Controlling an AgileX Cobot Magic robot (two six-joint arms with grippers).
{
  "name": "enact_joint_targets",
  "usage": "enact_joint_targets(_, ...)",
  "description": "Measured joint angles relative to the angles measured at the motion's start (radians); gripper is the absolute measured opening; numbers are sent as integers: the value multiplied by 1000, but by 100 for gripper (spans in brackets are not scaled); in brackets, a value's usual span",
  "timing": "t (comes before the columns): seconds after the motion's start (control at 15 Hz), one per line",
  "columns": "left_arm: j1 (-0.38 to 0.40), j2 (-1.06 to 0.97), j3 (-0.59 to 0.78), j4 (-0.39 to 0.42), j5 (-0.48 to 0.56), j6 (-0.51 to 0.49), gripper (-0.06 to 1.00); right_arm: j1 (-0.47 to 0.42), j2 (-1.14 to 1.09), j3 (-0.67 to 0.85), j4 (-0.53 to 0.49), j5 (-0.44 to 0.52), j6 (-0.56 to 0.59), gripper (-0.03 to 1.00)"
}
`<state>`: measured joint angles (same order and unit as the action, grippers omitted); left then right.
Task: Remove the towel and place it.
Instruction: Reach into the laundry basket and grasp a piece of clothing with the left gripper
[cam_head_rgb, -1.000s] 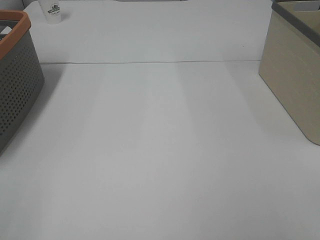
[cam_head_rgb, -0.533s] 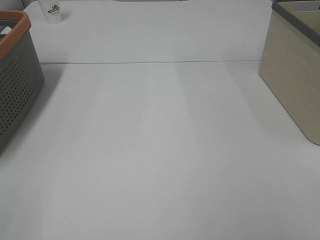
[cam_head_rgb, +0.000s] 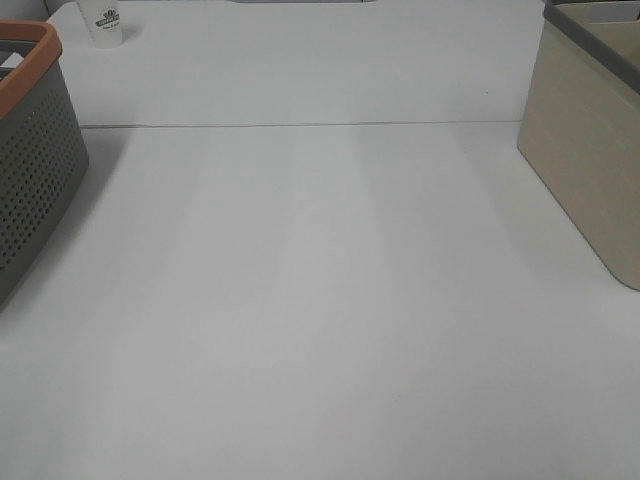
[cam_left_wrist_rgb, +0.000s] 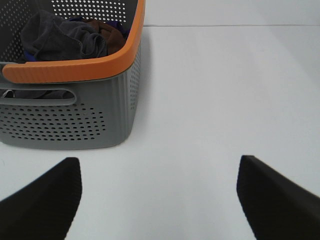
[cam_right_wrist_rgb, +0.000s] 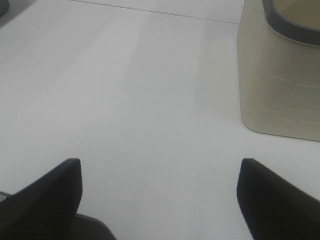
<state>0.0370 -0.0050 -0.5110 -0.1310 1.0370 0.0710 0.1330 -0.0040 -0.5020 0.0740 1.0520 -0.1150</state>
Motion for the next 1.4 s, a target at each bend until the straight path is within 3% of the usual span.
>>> enact_joint_targets(1.4, 0, 0, 0, 0, 0, 0, 79, 0, 0, 0, 0, 0, 0, 82)
